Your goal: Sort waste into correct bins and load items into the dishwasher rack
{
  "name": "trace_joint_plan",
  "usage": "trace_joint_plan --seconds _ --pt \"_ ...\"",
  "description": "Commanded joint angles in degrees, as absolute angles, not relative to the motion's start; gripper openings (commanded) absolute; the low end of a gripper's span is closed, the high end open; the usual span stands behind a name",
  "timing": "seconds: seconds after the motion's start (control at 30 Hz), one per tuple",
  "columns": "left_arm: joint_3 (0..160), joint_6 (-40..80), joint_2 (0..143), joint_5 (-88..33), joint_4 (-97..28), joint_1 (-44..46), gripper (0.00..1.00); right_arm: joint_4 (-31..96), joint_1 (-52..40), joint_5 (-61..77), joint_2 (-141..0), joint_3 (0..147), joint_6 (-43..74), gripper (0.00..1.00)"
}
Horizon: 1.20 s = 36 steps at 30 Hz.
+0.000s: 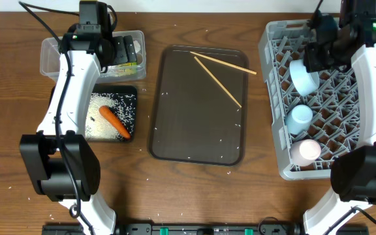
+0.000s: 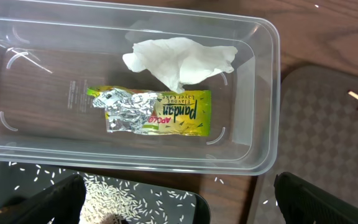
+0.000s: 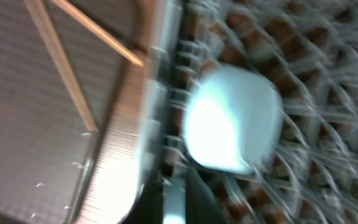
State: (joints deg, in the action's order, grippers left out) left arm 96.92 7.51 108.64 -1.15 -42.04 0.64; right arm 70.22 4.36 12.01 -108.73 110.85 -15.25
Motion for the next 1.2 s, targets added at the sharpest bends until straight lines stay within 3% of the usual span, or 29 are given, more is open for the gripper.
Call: trace_joint_plan --seconds 0.0,0.07,0.2,0.4,0.63,0.9,1.0,1.1,1.17 --pt "96.88 7.79 108.25 -1.28 -42.19 0.71 0.98 68.45 0.51 21.02 -109.01 110.45 -20.03 0.24" --pt "96.88 7.79 108.25 -1.28 -42.19 0.71 0.98 66.5 -2.72 21.02 -109.43 110.13 -20.14 0.44" --pt "96.88 7.79 108.25 -1.28 -42.19 0.71 0.98 62.87 -9.32 19.99 -111.61 109.03 -20.25 0.61" --pt "96.88 7.79 108.25 -1.28 -42.19 0.71 0.98 59.27 -17.26 11.42 -120.36 108.64 -18.96 0.69" --pt "96.88 7.79 108.25 -1.28 -42.19 0.71 0.98 55.9 -21.47 2.55 -131.66 108.64 -13.28 0.31" --pt "96.88 7.79 108.25 -1.28 -42.19 0.71 0.98 55.7 -21.82 2.35 -137.82 108.64 -10.7 0.28" --pt "96.88 7.79 108.25 -1.28 -42.19 0.71 0.98 56.16 -21.82 2.35 -138.8 108.62 -10.66 0.19" --pt "96.88 7.79 108.25 -1.28 -42.19 0.71 0.98 56.53 -21.82 2.26 -139.2 108.51 -9.69 0.01" --pt "96.88 7.79 108.25 -1.28 -42.19 0.71 0.98 56.49 -21.82 2.33 -139.17 108.57 -8.23 0.01"
